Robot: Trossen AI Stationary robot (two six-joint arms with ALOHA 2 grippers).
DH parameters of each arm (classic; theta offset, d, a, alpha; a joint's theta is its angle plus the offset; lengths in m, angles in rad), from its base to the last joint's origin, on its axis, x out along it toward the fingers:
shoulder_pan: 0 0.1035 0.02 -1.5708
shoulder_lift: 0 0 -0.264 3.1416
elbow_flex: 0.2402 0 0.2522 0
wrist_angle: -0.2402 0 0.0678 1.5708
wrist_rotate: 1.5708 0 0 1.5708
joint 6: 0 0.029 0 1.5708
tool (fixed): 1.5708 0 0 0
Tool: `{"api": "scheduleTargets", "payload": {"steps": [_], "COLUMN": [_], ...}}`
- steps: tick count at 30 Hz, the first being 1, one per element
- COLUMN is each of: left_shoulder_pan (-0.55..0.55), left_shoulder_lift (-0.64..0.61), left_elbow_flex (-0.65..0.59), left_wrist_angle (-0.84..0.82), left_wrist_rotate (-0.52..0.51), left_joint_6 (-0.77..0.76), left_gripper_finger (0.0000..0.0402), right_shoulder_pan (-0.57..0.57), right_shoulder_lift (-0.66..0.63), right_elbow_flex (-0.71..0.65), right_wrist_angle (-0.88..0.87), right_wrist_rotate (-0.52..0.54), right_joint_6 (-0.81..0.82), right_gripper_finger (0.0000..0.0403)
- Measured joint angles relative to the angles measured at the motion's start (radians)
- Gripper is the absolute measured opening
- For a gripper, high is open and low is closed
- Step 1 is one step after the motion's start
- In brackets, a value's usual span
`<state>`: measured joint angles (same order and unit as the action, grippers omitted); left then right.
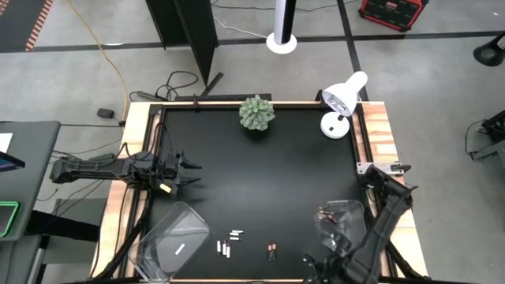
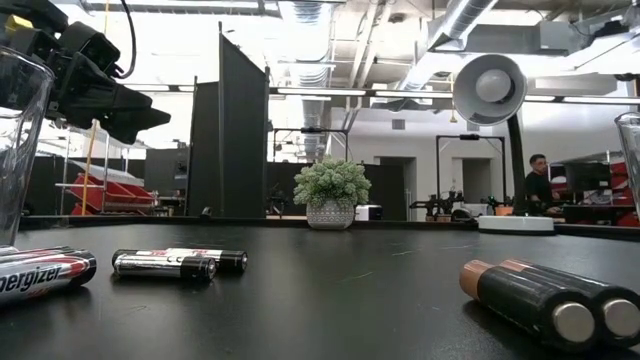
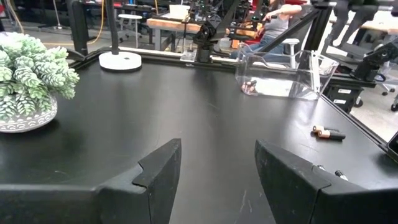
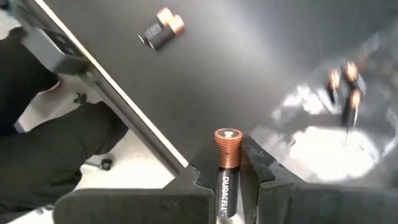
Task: Sort batteries
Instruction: Put the black battery into the right transparent bin
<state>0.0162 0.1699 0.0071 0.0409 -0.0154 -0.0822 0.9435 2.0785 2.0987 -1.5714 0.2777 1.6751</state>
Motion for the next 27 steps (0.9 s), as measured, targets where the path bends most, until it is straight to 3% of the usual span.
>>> {"api": "scheduleTargets", "payload": {"steps": [8, 18, 27], "left_shoulder_pan": [0.000, 0.000, 0.000], "left_shoulder_lift": [0.000, 0.000, 0.000], "left_elbow_flex": [0.000, 0.000, 0.000], "left_wrist_angle": [0.001, 0.003, -0.001], "left_wrist_rotate": [0.000, -0.004, -0.016], "left_joint_6": [0.005, 0.010, 0.007], "left_gripper_finger": [0.0200, 0.0200, 0.0200], "right_shoulder_pan": [0.105, 0.043, -0.036], "right_shoulder_lift": [0.000, 0.002, 0.004], "right_elbow_flex": [-0.145, -0.280, -0.340], "right_wrist_angle": [-0.002, 0.004, 0.103], "right_wrist_rotate": [-0.144, -0.148, -0.146], "right_joint_6": [0.369, 0.331, 0.152], "right_gripper_finger": [0.0040, 0.0040, 0.0040]}}
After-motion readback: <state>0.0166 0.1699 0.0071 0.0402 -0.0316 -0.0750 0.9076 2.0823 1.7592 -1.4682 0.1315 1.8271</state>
